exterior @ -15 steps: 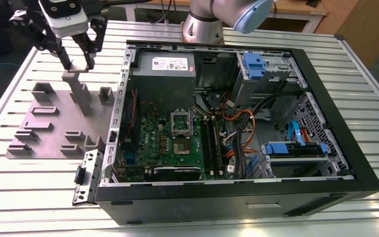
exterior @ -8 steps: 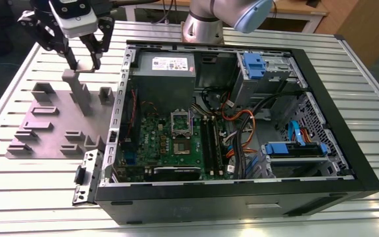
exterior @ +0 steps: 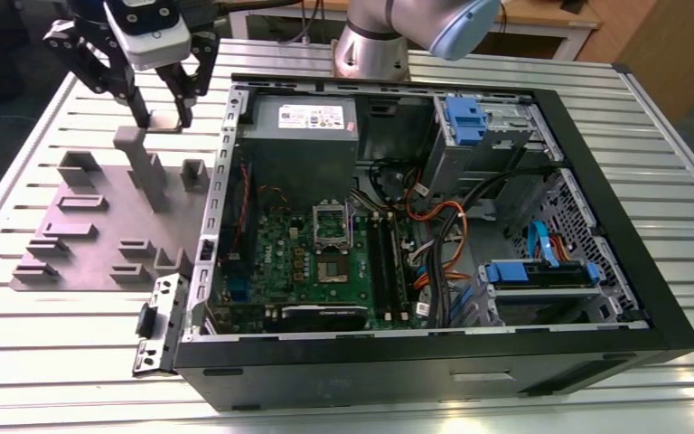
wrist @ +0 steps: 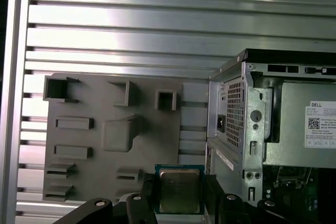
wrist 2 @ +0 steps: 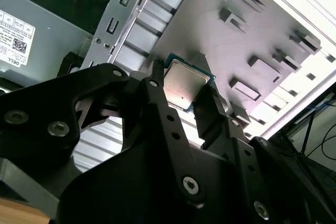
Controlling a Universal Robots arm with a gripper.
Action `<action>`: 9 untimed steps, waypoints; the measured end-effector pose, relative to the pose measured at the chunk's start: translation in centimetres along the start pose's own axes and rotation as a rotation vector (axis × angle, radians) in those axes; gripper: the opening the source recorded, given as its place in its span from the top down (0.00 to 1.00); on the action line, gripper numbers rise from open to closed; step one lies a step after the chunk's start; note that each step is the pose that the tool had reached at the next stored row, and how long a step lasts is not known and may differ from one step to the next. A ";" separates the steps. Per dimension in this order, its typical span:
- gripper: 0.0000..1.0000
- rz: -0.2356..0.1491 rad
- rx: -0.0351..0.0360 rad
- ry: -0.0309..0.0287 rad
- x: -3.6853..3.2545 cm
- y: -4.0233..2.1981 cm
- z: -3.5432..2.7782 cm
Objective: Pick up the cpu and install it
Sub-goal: 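Pick up the cpu and move it towards the insertion slot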
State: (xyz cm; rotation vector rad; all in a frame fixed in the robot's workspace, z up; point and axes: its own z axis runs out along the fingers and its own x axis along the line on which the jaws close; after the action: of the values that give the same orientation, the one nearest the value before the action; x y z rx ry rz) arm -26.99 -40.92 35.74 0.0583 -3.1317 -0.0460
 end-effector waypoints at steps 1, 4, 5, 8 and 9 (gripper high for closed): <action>0.53 0.000 -0.0001 -0.0001 -0.11 0.00 0.00; 0.53 0.000 0.0000 0.0000 -0.41 -0.02 0.00; 0.53 0.000 -0.0001 -0.0001 -0.51 -0.02 0.00; 0.53 0.000 -0.0001 -0.0001 -0.81 -0.03 0.00; 0.53 0.000 0.0000 0.0000 -0.91 -0.03 -0.01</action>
State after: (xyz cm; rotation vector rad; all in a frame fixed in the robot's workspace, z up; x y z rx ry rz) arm -26.08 -40.92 35.74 0.0582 -3.1317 -0.0460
